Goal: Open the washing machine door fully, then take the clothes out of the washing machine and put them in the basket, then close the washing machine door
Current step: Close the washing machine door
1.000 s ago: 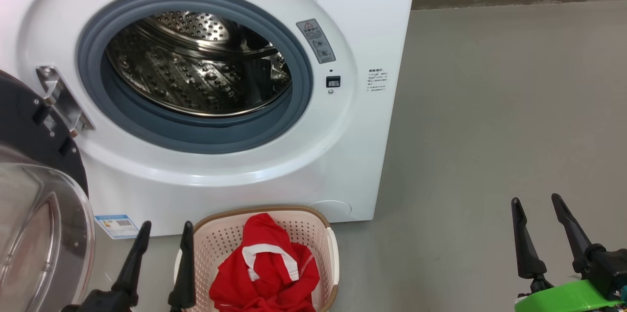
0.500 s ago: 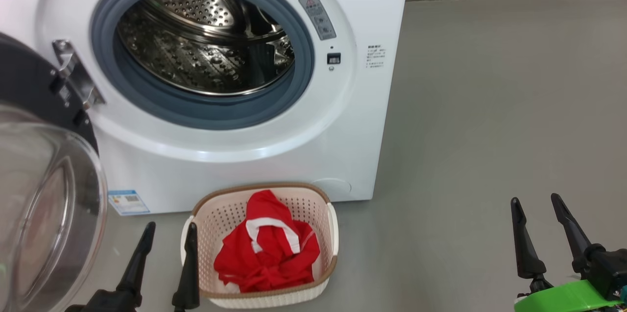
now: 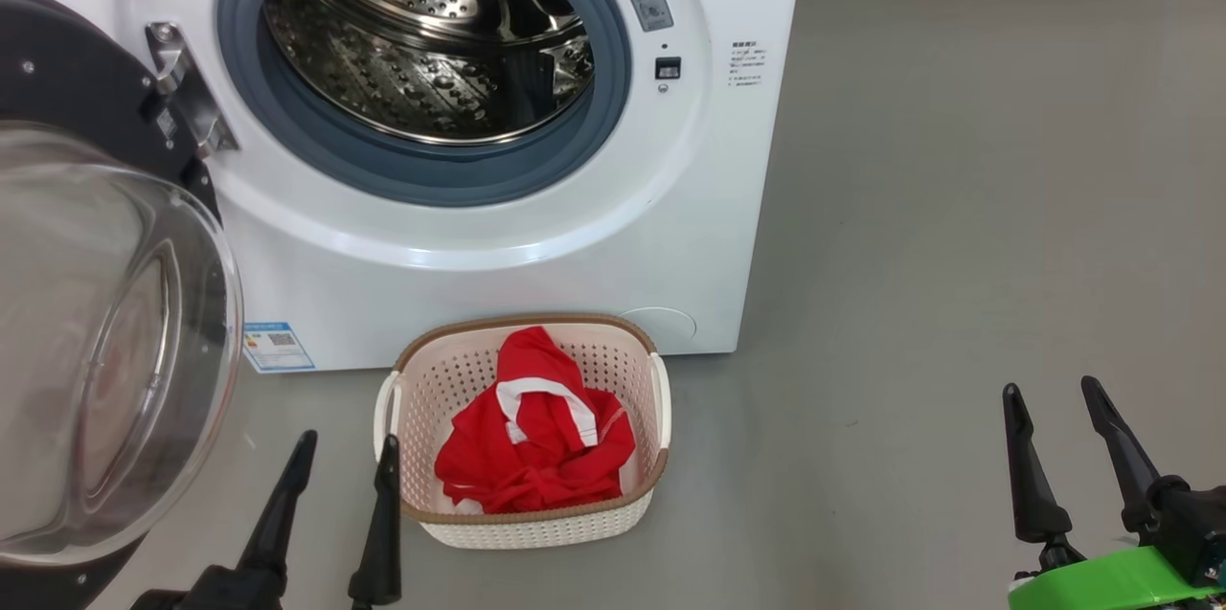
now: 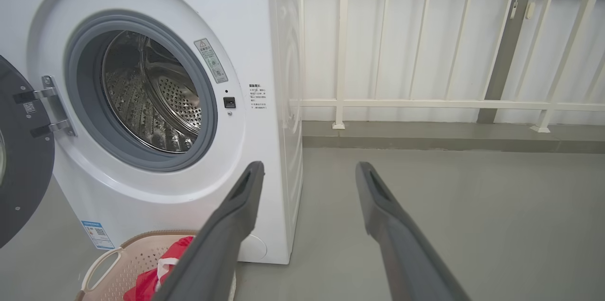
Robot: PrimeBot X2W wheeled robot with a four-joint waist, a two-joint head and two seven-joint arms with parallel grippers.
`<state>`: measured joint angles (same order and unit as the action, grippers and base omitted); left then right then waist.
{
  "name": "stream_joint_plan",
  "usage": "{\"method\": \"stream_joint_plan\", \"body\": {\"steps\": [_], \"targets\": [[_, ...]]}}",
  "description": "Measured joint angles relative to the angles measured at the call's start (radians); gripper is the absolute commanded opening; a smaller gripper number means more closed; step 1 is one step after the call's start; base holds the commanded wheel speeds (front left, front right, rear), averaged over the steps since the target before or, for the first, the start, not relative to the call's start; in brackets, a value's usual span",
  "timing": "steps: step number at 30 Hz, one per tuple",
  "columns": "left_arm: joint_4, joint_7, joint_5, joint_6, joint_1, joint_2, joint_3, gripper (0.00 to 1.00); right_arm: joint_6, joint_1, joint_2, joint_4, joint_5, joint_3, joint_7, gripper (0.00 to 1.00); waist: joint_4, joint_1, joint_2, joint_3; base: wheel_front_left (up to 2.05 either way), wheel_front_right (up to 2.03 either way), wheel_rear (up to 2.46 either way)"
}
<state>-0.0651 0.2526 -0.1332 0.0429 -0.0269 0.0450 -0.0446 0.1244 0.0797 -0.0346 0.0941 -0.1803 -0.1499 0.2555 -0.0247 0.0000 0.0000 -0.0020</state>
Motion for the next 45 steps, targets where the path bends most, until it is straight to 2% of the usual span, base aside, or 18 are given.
{"method": "stream_joint_plan", "body": {"steps": [3, 12, 20, 33, 45], "targets": [[0.001, 0.0, 0.0, -0.016, 0.0, 0.0, 0.002, 1.0, 0.0, 0.0, 0.0, 0.0, -0.004, -0.001, 0.0, 1.0, 0.008, 0.0, 0.0, 0.002, 0.0, 0.0, 0.0], [0.016, 0.0, 0.002, -0.026, 0.0, 0.0, 0.01, 1.0, 0.0, 0.0, 0.0, -0.004, -0.005, 0.001, 0.0, 1.0, 0.03, 0.0, 0.0, 0.011, 0.0, 0.0, 0.0], [0.036, 0.0, 0.0, -0.047, 0.001, 0.0, 0.013, 1.0, 0.0, 0.0, 0.0, -0.01, -0.005, 0.008, 0.0, 1.0, 0.079, 0.0, 0.0, 0.013, 0.0, 0.0, 0.0], [0.056, 0.0, 0.012, -0.07, 0.0, 0.0, 0.013, 1.0, 0.0, -0.002, 0.0, -0.021, -0.004, 0.05, 0.0, 1.0, 0.206, 0.0, 0.0, 0.005, 0.0, 0.0, 0.0], [0.073, 0.0, 0.018, -0.091, -0.001, 0.0, 0.014, 1.0, 0.0, -0.005, -0.001, -0.034, -0.002, 0.097, 0.0, 1.0, 0.366, 0.0, 0.0, -0.001, 0.0, 0.0, 0.0]]}}
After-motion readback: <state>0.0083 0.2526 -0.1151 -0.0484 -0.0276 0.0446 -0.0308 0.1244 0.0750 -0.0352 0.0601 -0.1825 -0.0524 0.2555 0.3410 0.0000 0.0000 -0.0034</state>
